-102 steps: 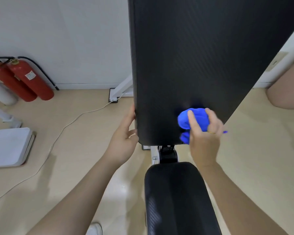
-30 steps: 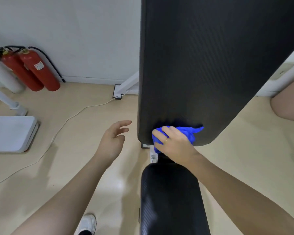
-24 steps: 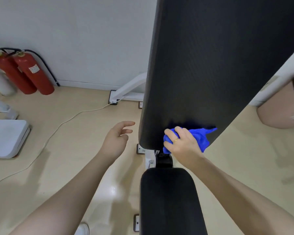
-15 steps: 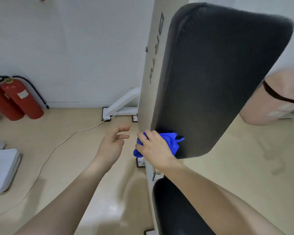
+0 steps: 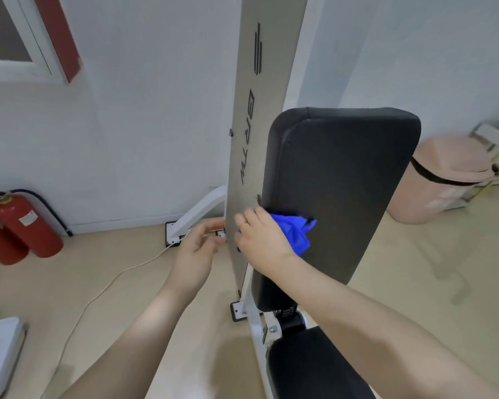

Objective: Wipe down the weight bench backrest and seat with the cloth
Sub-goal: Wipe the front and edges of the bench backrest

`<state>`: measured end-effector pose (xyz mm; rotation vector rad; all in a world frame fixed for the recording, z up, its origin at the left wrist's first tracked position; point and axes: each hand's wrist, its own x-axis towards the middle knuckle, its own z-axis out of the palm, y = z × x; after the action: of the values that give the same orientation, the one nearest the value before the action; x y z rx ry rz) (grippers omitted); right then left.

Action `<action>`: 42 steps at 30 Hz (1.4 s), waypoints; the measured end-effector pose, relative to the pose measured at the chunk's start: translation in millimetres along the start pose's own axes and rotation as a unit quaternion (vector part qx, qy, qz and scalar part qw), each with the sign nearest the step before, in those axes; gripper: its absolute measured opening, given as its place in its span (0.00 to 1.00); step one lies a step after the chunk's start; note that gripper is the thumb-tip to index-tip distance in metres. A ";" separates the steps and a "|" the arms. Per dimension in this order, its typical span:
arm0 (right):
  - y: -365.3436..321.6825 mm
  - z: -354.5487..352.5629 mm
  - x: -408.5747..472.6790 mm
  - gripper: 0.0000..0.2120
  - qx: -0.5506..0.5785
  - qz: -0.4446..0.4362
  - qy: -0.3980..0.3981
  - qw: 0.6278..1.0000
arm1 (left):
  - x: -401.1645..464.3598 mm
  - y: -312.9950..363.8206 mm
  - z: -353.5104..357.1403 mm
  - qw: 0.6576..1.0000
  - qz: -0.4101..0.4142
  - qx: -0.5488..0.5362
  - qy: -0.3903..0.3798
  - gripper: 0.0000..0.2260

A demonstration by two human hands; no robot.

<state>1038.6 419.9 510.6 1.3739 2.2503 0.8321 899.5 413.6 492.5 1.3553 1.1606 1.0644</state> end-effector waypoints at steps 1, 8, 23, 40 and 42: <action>-7.3 4.5 -3.1 0.13 0.003 -0.017 -0.038 0.999 | -0.8 0.7 -0.9 1.000 0.002 -0.006 0.004 0.20; 53.0 -49.8 8.3 0.11 -0.005 0.040 0.055 0.998 | 13.4 30.9 1.9 0.999 0.019 0.039 0.002 0.17; 235.4 -50.8 -29.5 0.20 0.401 0.509 0.075 0.758 | 57.8 128.2 73.0 0.945 0.216 0.246 -0.002 0.30; 285.5 54.0 -81.3 0.10 0.659 0.459 0.227 0.551 | 44.7 125.7 138.0 0.753 0.364 0.525 0.157 0.31; 280.2 74.7 -89.5 0.12 0.730 0.477 0.188 0.452 | 45.3 135.9 162.7 0.714 0.365 0.582 0.140 0.31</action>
<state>1310.8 459.5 638.9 3.5844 1.9932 -1.4103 1079.1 431.9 612.6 2.9151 1.6772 1.0746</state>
